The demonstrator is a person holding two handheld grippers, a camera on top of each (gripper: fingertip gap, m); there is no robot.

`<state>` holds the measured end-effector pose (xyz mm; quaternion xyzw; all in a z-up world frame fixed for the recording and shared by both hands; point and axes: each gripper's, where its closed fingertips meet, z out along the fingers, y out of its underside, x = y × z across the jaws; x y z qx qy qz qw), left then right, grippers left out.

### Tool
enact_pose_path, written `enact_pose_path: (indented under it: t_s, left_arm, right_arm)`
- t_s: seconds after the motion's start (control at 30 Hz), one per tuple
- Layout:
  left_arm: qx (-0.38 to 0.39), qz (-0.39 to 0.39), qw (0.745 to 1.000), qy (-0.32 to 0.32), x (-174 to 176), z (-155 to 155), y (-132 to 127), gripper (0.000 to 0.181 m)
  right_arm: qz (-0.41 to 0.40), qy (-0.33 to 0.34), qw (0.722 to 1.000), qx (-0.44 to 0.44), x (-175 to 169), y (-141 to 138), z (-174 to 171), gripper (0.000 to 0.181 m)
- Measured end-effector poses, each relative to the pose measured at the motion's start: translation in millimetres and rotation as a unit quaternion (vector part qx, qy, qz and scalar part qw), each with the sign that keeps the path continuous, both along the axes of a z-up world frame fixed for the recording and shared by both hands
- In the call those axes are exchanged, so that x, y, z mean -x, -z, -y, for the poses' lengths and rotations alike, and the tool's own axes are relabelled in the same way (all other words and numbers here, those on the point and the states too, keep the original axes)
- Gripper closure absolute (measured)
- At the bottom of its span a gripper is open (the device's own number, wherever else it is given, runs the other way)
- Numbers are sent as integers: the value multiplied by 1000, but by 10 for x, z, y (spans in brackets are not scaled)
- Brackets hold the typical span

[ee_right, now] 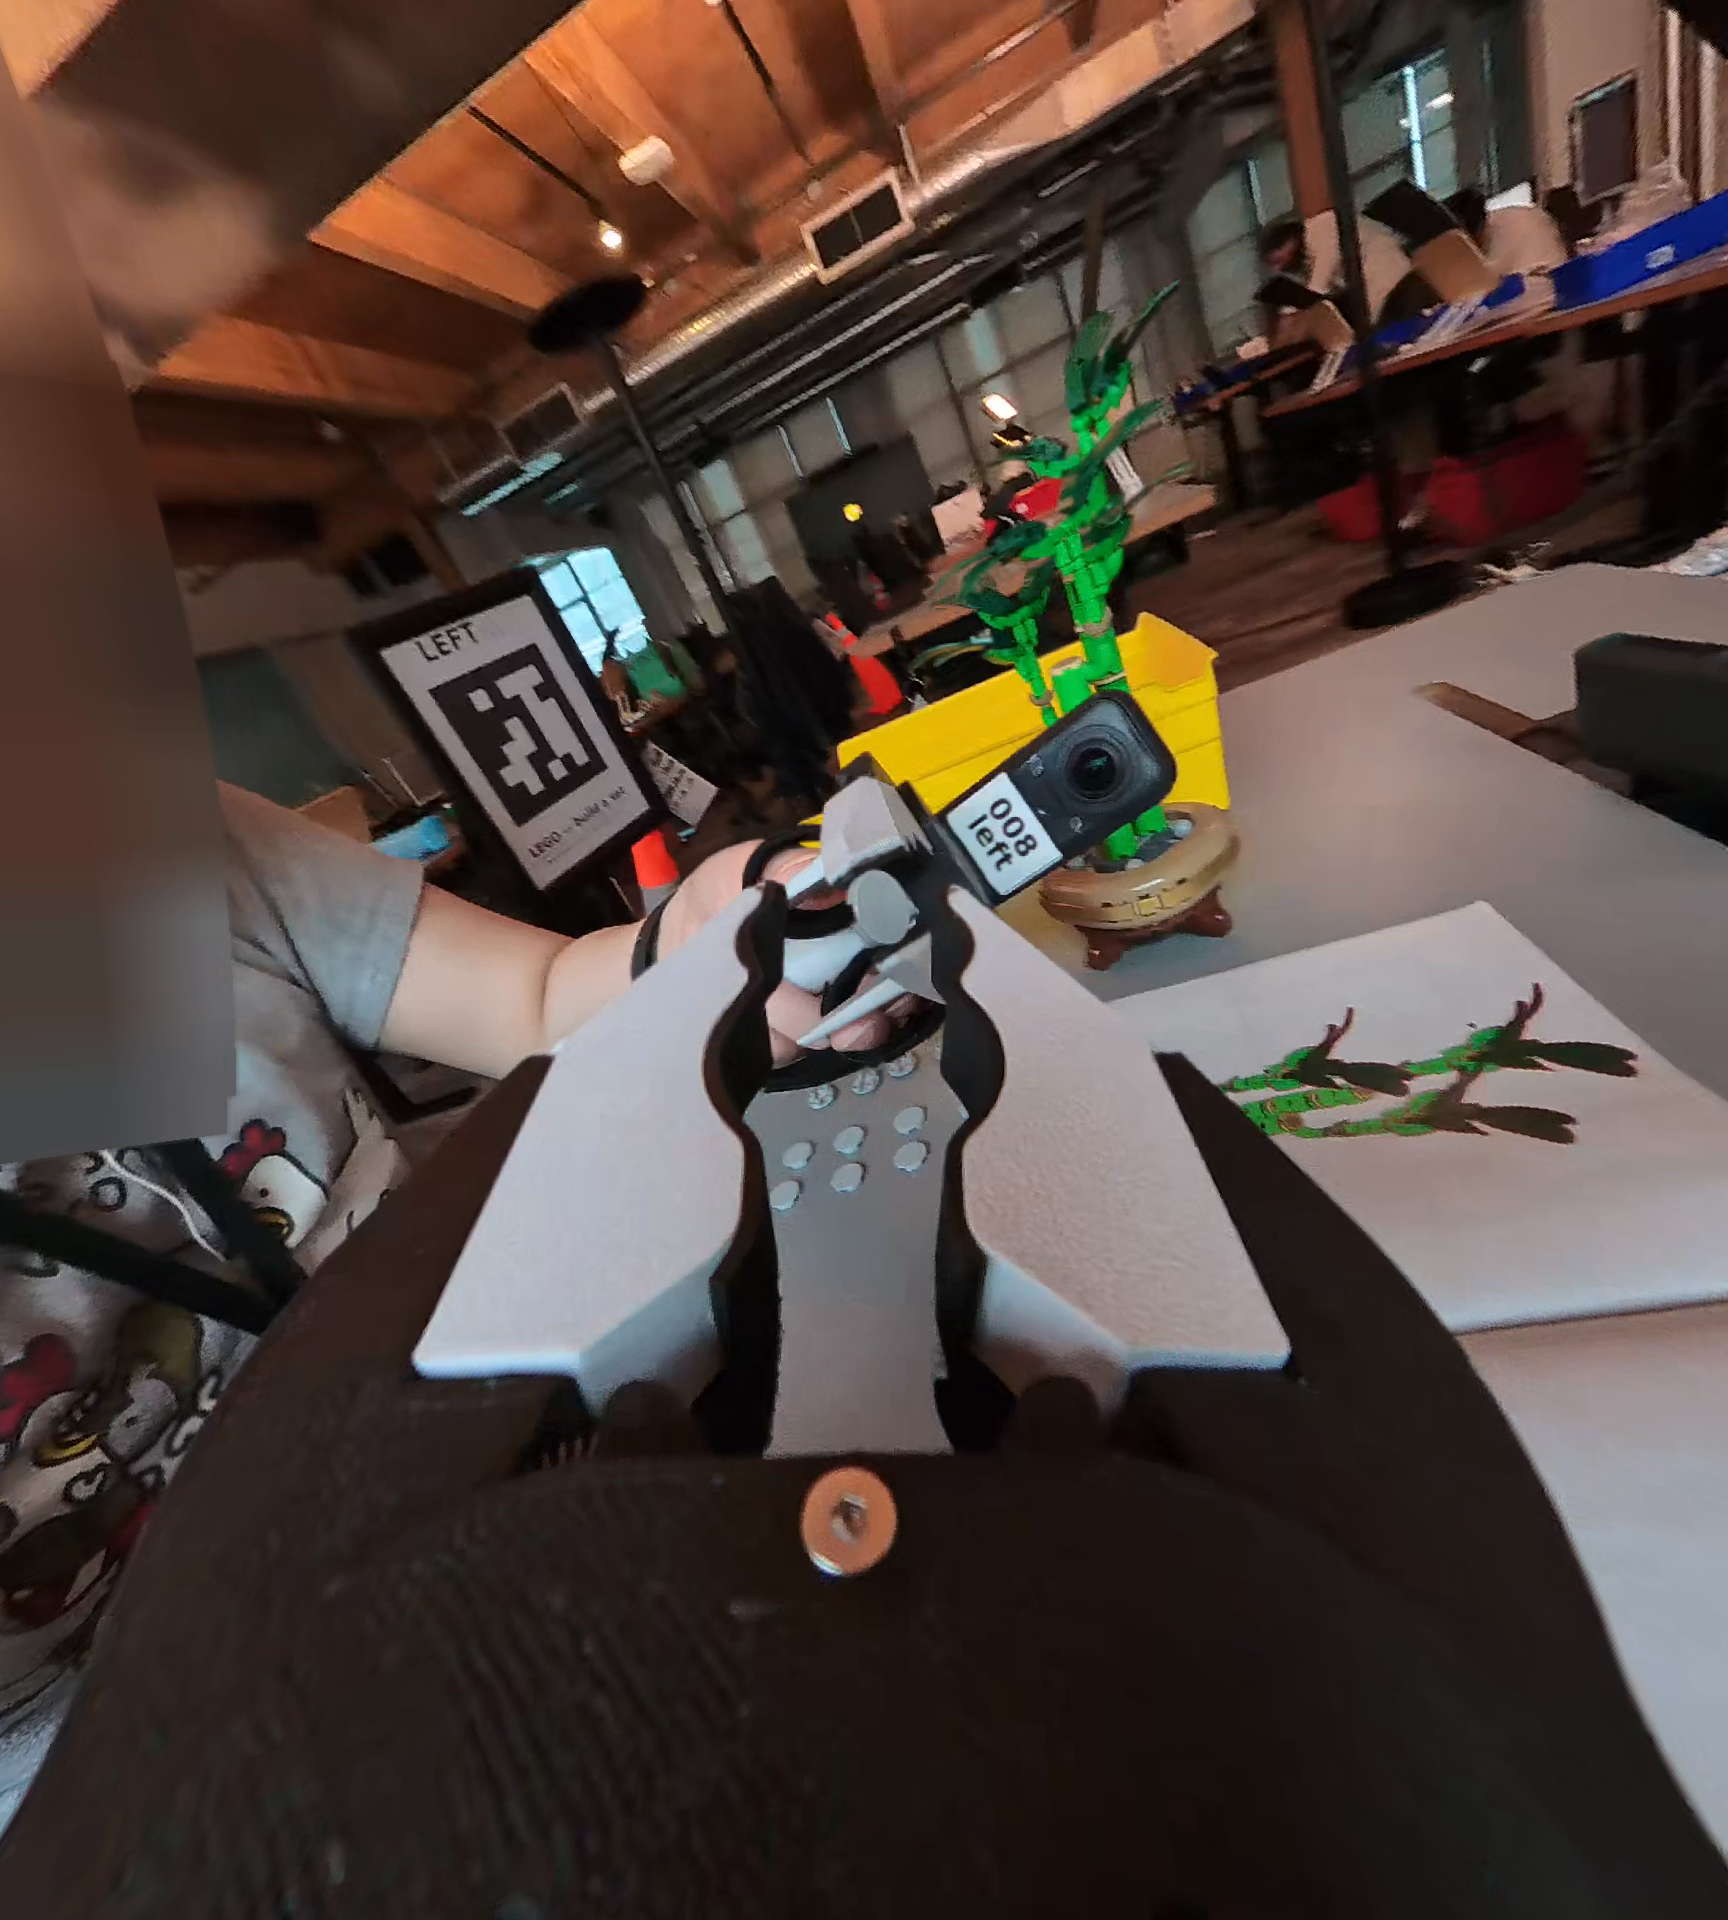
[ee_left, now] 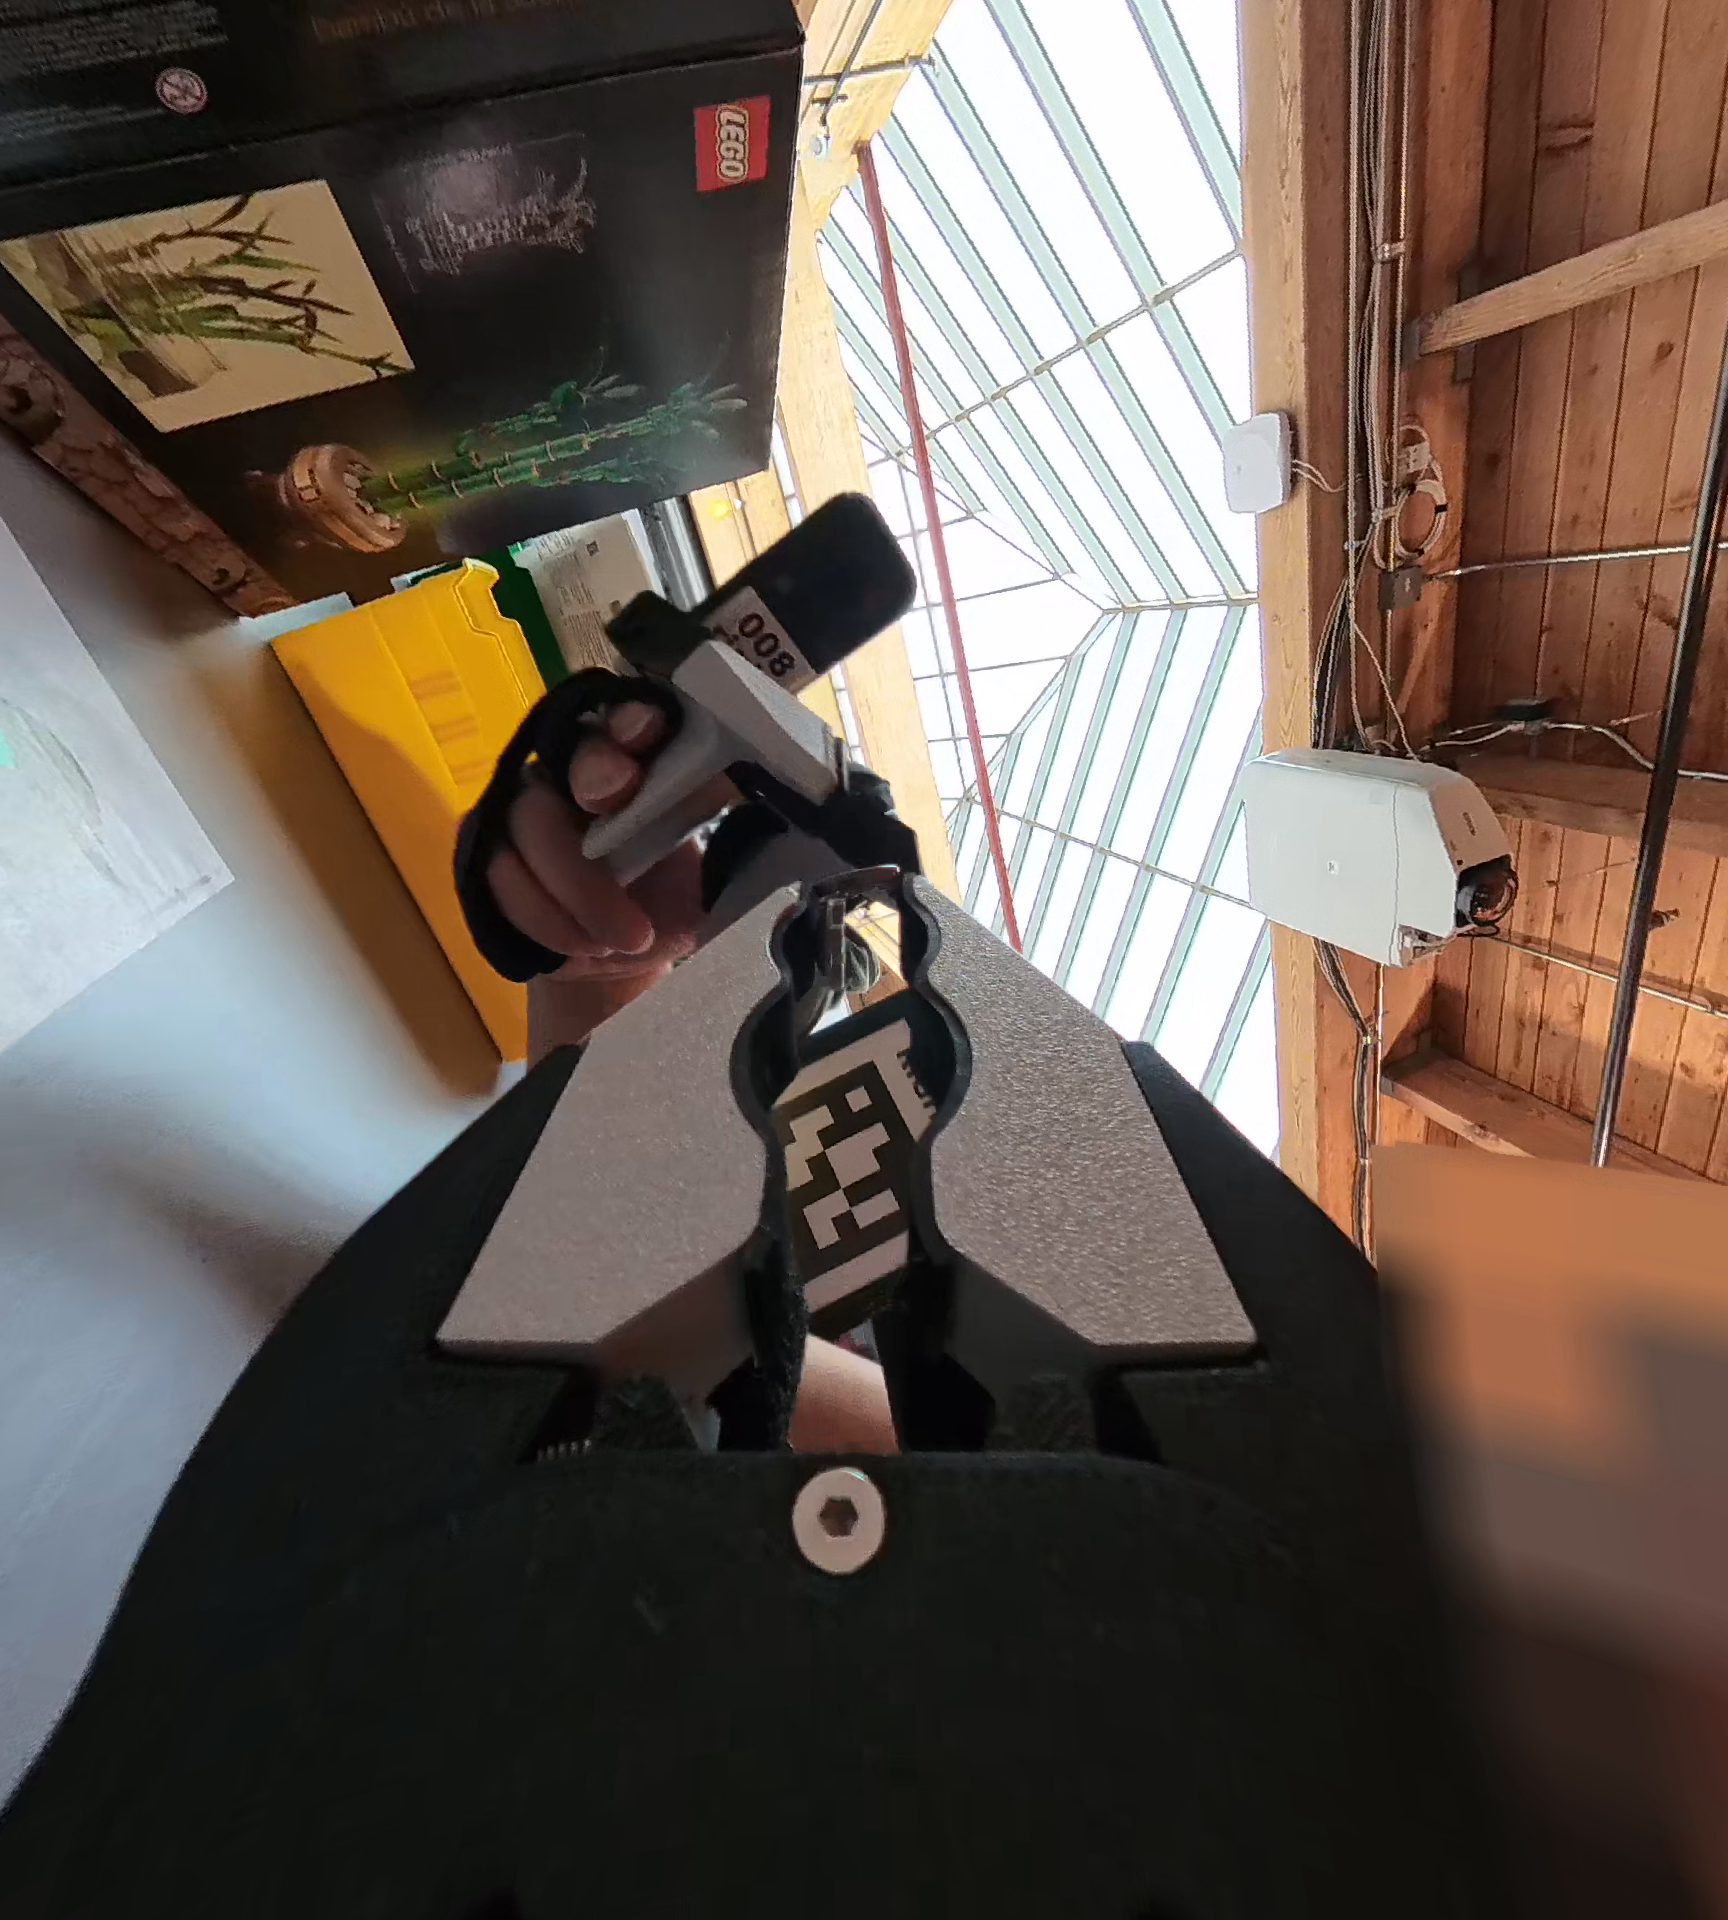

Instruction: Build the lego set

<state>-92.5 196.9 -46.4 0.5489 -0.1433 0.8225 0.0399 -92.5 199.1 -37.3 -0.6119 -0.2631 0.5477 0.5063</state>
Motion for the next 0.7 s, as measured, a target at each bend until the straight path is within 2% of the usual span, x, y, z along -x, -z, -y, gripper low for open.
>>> enact_pose_path:
  t_s: [0.2, 0.47, 0.7]
  left_arm:
    - [7, 9, 998, 58, 11, 204, -84, 169]
    - [0, 14, 993, 115, 27, 492, -196, 169]
    - [3, 15, 992, 128, 23, 553, -198, 169]
  right_arm:
    - [-72, -78, 994, -11, 20, -27, 178, 158]
    - [-109, -174, 978, -29, 88, -114, 473, 164]
    - [-107, -182, 976, -44, 90, -146, 534, 168]
